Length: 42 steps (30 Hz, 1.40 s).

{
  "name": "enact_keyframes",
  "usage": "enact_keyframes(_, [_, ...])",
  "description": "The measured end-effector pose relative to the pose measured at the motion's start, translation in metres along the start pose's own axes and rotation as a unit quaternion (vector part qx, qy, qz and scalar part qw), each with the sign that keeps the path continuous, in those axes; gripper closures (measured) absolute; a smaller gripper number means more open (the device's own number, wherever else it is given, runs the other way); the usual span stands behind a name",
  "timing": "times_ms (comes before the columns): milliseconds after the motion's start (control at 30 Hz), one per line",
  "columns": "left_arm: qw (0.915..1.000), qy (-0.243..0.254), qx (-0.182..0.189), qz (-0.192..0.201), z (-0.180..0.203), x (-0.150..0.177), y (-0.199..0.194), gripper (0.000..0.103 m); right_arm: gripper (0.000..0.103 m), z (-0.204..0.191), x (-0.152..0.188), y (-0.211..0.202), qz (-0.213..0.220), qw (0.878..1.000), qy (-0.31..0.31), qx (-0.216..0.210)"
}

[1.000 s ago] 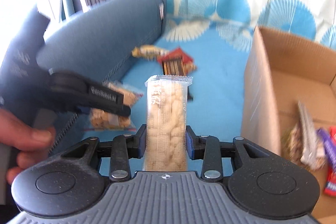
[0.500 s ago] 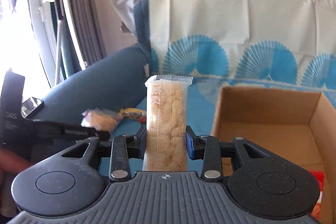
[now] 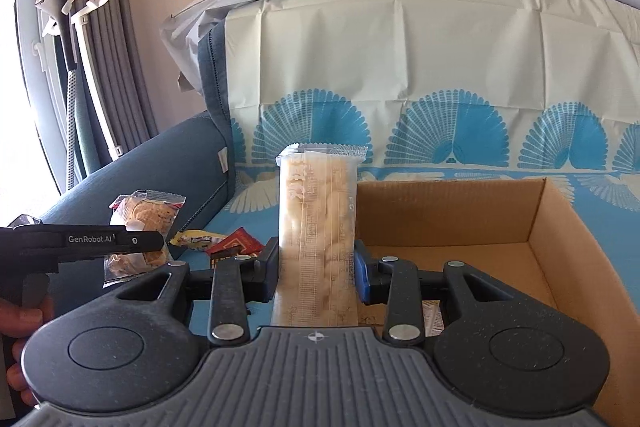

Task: Organize snacks
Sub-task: 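Lift the cookie bag and clear peanut bar and carry them over the box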

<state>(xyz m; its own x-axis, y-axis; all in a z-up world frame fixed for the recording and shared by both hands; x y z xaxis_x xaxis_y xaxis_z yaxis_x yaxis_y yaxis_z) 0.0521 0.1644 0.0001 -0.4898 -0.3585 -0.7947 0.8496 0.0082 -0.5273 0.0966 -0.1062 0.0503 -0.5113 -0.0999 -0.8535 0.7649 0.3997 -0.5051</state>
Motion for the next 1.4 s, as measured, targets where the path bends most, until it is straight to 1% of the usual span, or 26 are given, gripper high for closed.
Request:
enact_keyframes(200, [0.9993,0.025,0.025,0.012,0.032,0.002,0.008,0.051,0.065,0.029,0.0,-0.007,0.007,1.0,0.005,0.026])
enact_keyframes(400, [0.9967,0.055,0.054,0.026,0.062,0.008,0.01,0.051,0.065,0.063,0.004,-0.015,0.006,0.998,0.014,0.058])
enact_keyframes(500, [0.9959,0.06,0.064,0.023,0.072,0.011,0.014,0.051,0.065,0.08,0.006,-0.017,0.004,0.997,0.02,0.077])
enact_keyframes(700, [0.9952,0.062,0.073,0.019,0.079,0.014,0.021,0.051,0.065,0.103,0.008,-0.018,-0.001,0.994,0.034,0.102])
enact_keyframes(867, [0.9942,0.066,0.083,0.02,0.088,0.015,0.023,0.051,0.065,0.112,0.007,-0.018,0.001,0.993,0.043,0.112])
enact_keyframes(1267, [0.9875,0.112,0.107,0.029,0.115,0.025,0.019,0.051,0.065,0.117,0.006,-0.013,0.002,0.991,0.056,0.12])
enact_keyframes(1400, [0.9861,0.118,0.113,0.029,0.121,0.027,0.019,0.051,0.065,0.117,0.007,-0.013,0.001,0.991,0.056,0.12])
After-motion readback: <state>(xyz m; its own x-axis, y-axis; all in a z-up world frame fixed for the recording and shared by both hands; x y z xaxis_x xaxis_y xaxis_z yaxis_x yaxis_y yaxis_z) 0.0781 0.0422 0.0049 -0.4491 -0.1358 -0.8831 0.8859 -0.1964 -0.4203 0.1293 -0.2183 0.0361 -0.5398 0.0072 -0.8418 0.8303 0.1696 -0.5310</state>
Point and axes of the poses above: each gripper's, at about its wrist camera, not at the fingertips, and y roughly the way its jaws point, z to its right, x to its underside, the point moved 6 cm from there along y, roughly the way its jaws point, and after that the axes turned 6 degrees about x, right-handed, at the moved point
